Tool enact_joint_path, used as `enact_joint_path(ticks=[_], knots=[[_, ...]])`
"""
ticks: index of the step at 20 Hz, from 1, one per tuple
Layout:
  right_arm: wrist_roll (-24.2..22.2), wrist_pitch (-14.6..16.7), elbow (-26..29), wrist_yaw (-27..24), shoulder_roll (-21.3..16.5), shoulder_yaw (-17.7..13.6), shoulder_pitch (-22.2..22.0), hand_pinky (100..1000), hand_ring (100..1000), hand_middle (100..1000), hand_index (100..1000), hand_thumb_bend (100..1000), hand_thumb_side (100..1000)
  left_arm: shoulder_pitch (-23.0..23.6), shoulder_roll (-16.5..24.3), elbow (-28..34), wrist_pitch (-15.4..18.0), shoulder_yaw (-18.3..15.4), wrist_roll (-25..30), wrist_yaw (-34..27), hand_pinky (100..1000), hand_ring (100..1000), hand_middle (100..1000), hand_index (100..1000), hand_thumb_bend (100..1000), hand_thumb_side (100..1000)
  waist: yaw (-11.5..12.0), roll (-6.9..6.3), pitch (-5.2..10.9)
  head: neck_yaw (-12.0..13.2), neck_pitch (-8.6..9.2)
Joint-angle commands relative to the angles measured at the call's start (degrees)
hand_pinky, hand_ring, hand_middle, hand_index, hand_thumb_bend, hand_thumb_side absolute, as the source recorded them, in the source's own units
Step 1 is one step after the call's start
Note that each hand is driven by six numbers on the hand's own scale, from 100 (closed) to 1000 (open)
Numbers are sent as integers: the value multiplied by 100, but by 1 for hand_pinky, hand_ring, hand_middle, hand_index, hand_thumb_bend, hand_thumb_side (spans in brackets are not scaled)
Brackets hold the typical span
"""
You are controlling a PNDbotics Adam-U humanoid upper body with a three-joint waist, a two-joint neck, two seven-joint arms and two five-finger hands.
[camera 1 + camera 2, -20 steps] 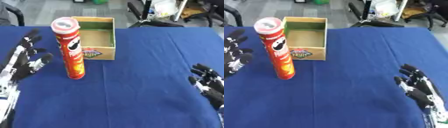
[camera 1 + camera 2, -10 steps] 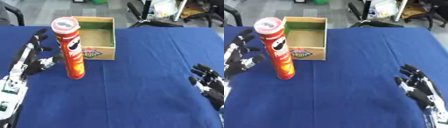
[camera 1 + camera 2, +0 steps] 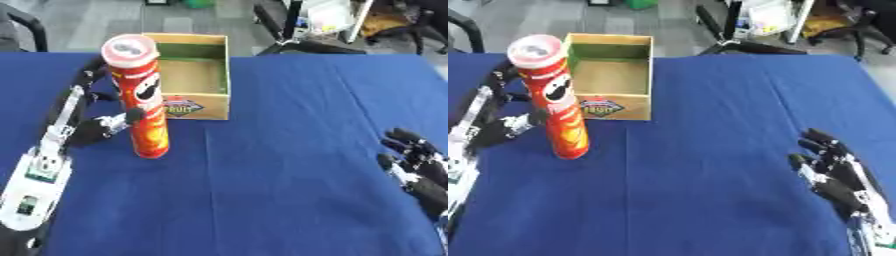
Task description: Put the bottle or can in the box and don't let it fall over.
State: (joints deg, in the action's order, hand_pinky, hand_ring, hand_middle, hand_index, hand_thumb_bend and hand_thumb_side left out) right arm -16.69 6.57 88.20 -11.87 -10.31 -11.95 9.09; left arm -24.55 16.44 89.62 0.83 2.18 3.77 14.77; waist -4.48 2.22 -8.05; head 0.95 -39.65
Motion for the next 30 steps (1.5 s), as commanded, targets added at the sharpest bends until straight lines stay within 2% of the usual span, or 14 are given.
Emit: enact_joint_path(ticks=[1,10,30], knots=[[-20,10,76,3,-81,-12,71,805,896,837,856,419,123,-132,-18,-35,-12,13,-62,-83,734,988,1000,1000,877,611,-12,-7,94,18,18],[-30,12,67,2,-78,-9,70,806,897,837,856,419,123,-233,-113,-272,-53,39,-70,-246,740,986,1000,1000,843,632,-35,-2,91,33,21],[-44,6,62,-15,-71,-3,65,805,896,836,855,419,121,-436,-246,-576,3,55,-114,-157,753,987,1000,1000,833,653,-72,-1,87,54,20]])
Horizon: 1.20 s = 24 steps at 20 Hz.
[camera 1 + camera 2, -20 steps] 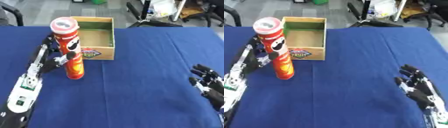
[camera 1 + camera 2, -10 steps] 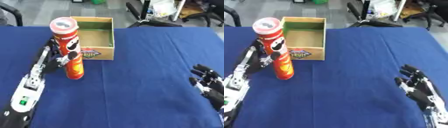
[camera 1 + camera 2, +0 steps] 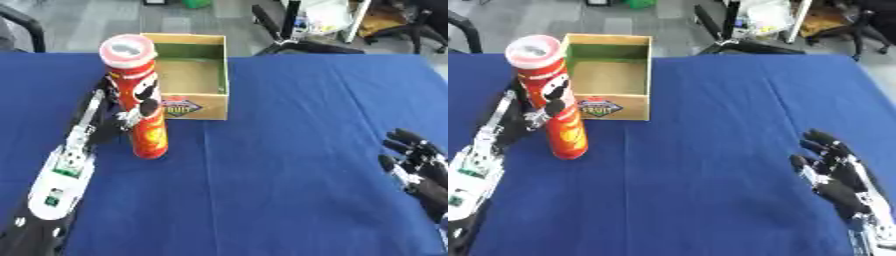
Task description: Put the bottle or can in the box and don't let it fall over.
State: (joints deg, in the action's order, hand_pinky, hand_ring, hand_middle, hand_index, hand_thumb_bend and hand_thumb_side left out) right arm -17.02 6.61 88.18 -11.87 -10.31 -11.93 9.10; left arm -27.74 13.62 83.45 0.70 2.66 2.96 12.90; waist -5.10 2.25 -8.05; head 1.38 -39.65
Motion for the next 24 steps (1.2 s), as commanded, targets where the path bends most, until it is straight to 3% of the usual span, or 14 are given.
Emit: enact_joint_path(ticks=[1,10,24], knots=[[-10,2,63,-15,-71,-6,63,805,896,836,855,419,121,-124,35,30,18,5,-36,41,754,987,1000,1000,832,654,-11,-3,88,10,22],[-16,2,57,-22,-70,-4,63,805,896,836,855,419,120,-160,23,-67,32,-10,-36,140,756,984,1000,1000,812,662,-9,6,88,14,18],[-22,0,60,-23,-66,-7,62,806,896,836,855,418,121,-167,21,-92,161,-13,124,243,742,954,999,1000,681,651,-20,3,88,20,15]])
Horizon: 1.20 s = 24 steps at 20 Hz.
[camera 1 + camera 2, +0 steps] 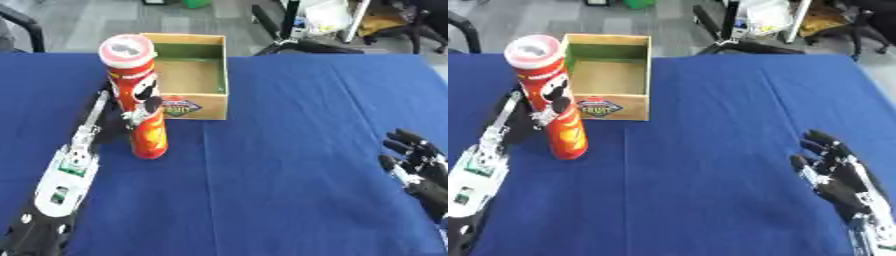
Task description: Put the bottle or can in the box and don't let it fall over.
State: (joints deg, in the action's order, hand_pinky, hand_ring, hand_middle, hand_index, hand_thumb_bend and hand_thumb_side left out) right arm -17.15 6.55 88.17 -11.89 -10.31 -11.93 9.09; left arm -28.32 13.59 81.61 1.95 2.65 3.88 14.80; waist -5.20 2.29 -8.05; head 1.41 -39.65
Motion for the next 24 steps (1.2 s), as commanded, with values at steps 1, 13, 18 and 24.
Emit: enact_joint_path(ticks=[1,13,18,24], knots=[[-10,6,62,-21,-66,-6,63,806,896,836,855,418,121,-110,24,93,44,-12,45,62,741,950,995,1000,662,650,-10,0,88,16,15],[-19,4,61,-17,-67,-3,73,806,896,836,856,419,121,-116,26,80,108,-10,138,159,712,903,936,1000,558,632,-10,2,85,2,13],[-23,3,61,-18,-67,0,77,806,896,836,856,419,122,-119,25,78,141,-3,192,188,682,874,909,1000,483,624,-10,2,84,-2,17],[-26,3,59,-19,-69,1,80,806,896,836,856,419,121,-123,18,75,184,9,267,180,592,772,804,985,370,622,-16,0,82,-3,18]])
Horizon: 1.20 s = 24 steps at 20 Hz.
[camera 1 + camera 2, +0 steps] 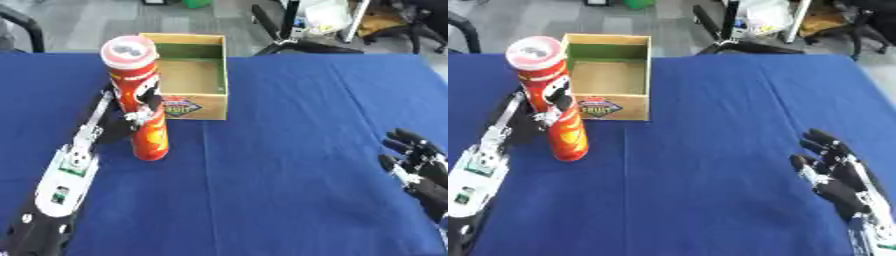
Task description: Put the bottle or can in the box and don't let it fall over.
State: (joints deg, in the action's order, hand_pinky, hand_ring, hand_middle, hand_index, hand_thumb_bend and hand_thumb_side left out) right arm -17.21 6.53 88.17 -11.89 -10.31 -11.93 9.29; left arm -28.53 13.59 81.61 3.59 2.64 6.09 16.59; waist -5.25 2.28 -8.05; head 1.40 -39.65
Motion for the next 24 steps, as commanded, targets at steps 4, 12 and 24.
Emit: enact_joint_path(ticks=[4,12,24], knots=[[-22,4,60,-20,-69,1,60,806,896,836,856,418,121,-106,12,82,48,21,109,3,491,650,684,911,208,602,-19,-4,82,0,23],[-22,-1,67,-22,-66,-1,55,807,896,836,856,418,120,-108,0,113,28,49,175,-62,247,430,459,665,100,577,-33,-13,79,1,25],[-28,-3,69,-21,-65,1,49,807,896,835,856,418,121,-217,39,336,-13,57,229,-322,221,404,419,627,100,555,-30,-16,80,-34,21]])
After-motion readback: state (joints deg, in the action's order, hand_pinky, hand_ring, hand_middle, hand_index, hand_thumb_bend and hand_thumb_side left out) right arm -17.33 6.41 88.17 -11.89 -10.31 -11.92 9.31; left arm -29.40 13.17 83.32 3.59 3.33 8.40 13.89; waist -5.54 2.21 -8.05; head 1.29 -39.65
